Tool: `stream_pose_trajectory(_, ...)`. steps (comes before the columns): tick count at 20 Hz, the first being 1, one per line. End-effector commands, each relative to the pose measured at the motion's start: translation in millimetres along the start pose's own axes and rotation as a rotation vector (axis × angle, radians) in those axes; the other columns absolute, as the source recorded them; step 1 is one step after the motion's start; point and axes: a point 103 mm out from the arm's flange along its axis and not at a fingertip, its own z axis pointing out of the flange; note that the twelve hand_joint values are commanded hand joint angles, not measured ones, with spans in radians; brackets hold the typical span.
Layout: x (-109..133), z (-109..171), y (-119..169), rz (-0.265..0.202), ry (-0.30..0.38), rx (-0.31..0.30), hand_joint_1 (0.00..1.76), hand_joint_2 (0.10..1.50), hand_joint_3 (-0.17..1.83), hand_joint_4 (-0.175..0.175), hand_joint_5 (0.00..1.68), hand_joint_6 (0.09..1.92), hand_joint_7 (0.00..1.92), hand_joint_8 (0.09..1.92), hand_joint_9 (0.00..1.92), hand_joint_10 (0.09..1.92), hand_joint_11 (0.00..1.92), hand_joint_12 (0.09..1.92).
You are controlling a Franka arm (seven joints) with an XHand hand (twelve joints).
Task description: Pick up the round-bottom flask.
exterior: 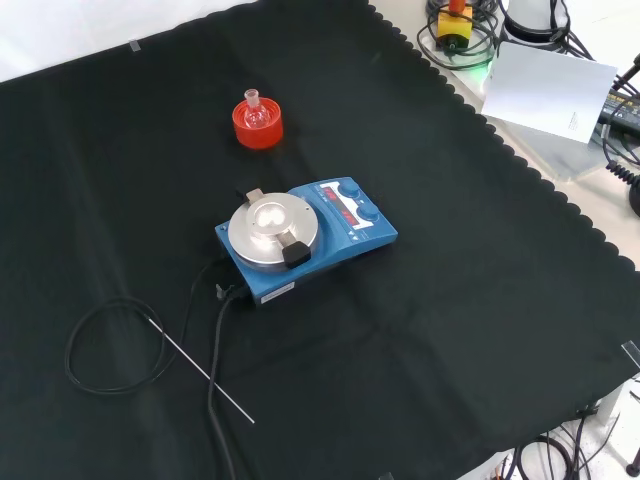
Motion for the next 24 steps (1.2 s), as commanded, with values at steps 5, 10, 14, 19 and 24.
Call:
stream_pose_trajectory(5, -49, 91, 76, 0.065, 0.076, 0.057, 0.54, 1.13, 0.19, -0.017, 0.5, 0.25, 0.15, 0.6, 0.25, 0.7, 0.0, 1.3)
stream_pose_trajectory(10, -59, 129, 94, 0.097, 0.123, 0.113, 0.62, 1.05, 0.27, -0.016, 0.51, 0.26, 0.17, 0.62, 0.28, 0.69, 0.0, 1.3)
stream_pose_trajectory(14, -64, 152, 104, 0.117, 0.144, 0.141, 0.63, 0.99, 0.37, -0.016, 0.5, 0.25, 0.17, 0.62, 0.29, 0.69, 0.0, 1.31)
stream_pose_trajectory(19, -69, 180, 110, 0.133, 0.15, 0.143, 0.64, 0.92, 0.43, -0.019, 0.47, 0.22, 0.16, 0.63, 0.29, 0.7, 0.0, 1.29)
stream_pose_trajectory(24, -73, 198, 116, 0.136, 0.127, 0.143, 0.74, 0.8, 0.48, -0.024, 0.45, 0.15, 0.16, 0.65, 0.3, 0.71, 0.0, 1.29)
